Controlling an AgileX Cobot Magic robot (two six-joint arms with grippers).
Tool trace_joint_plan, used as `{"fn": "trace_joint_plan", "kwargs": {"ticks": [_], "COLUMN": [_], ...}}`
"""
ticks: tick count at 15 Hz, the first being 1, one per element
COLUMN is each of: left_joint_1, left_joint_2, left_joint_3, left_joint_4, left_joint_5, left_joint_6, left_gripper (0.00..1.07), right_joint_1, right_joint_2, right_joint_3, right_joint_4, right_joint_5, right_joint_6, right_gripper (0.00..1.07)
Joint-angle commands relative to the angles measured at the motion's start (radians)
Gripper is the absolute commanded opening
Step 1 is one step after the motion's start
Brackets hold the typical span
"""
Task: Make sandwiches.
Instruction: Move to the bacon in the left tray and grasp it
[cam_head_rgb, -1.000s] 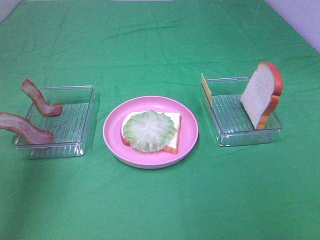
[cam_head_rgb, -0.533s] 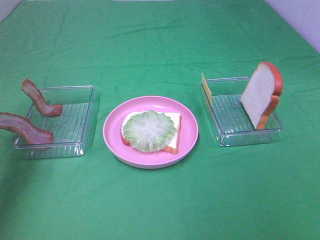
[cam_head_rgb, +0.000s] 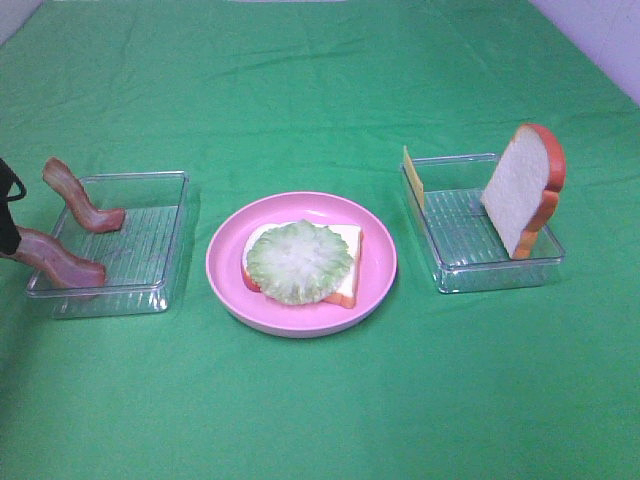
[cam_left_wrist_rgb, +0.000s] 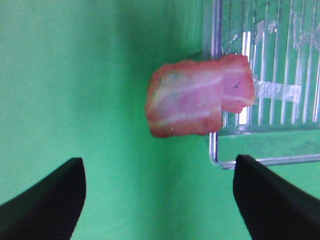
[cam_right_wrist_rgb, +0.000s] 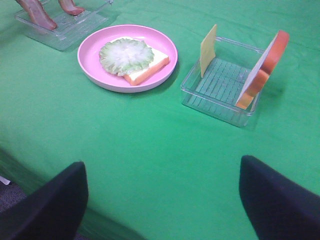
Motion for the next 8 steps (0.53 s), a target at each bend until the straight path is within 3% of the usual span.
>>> {"fn": "trace_joint_plan", "kwargs": {"ticks": [1,5,8], "left_joint_1": [0.003,0.003,0.003], "left_joint_2": [0.055,0.113,0.121], "left_joint_3": [-0.039,-0.076,-0.076], "left_joint_4": [-0.06,-0.21,-0.227], "left_joint_5": [-0.026,-0.037,-0.04], "left_joint_6": [0.063,0.167,0.178], "left_gripper": [0.77,0.77,0.76], "right_joint_1": [0.002,0.002,0.002], "right_joint_2": [-0.015,-0.015,-0.015], "right_joint_3": [0.003,0.003,0.003], "right_joint_4": [-0.011,-0.012,-0.012], "right_joint_5": [-0.008,-0.008,-0.008], "right_joint_6": [0.0,0.003,0.003], "right_gripper": [0.79,0.79,0.79]}}
